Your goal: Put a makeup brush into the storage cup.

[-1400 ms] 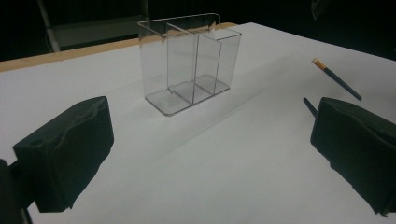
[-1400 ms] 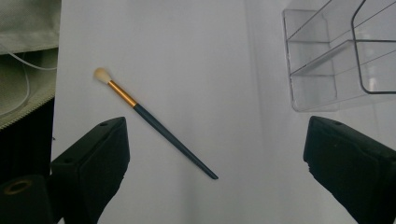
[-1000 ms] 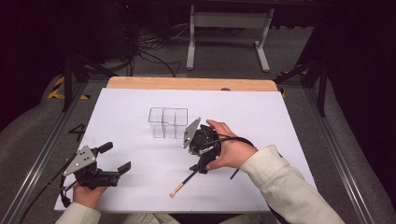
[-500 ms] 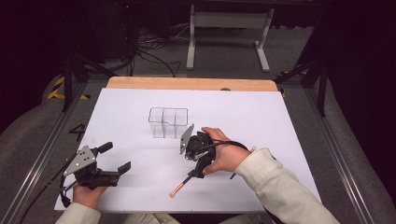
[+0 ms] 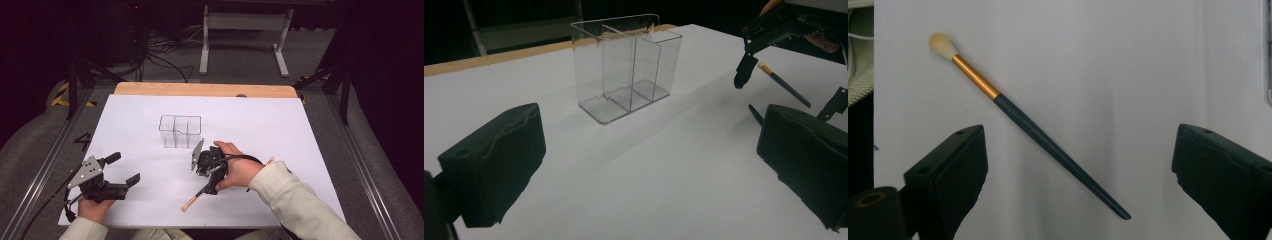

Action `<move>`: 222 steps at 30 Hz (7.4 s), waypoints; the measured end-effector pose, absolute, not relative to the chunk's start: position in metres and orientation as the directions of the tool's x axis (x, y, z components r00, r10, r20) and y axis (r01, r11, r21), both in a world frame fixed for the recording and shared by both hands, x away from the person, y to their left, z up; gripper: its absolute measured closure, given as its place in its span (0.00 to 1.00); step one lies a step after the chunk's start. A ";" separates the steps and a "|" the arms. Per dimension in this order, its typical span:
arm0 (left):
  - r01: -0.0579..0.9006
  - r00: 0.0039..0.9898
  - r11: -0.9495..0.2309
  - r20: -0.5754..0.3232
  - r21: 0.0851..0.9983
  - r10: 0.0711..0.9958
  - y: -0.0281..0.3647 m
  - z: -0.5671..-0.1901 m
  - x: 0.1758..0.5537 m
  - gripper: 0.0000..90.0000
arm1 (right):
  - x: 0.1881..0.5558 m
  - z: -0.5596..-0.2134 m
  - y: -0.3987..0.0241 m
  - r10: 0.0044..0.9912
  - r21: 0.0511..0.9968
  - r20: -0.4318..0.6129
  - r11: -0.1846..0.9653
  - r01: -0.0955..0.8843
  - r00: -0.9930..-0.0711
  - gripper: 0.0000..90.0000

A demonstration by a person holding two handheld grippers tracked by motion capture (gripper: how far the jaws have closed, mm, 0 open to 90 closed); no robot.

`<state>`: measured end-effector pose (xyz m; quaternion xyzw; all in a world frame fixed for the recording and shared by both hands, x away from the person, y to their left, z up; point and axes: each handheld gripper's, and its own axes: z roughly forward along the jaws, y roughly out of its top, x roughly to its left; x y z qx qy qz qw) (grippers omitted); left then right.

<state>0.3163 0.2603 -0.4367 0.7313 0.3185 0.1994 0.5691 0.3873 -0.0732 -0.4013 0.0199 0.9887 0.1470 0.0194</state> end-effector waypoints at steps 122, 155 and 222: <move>0.256 0.714 -0.132 -0.094 0.958 0.694 0.262 -0.438 0.317 0.00 | 0.383 -0.331 -0.113 0.163 0.758 -0.090 0.651 0.039 -0.983 0.94; 0.254 0.713 -0.133 -0.093 0.958 0.695 0.261 -0.439 0.317 0.00 | 0.393 -0.334 -0.129 0.337 0.951 -0.093 0.308 0.016 -0.937 0.94; 0.254 0.719 -0.129 -0.097 0.959 0.688 0.263 -0.439 0.317 0.00 | 0.458 -0.348 -0.095 0.439 0.991 -0.012 0.125 0.049 -0.898 0.94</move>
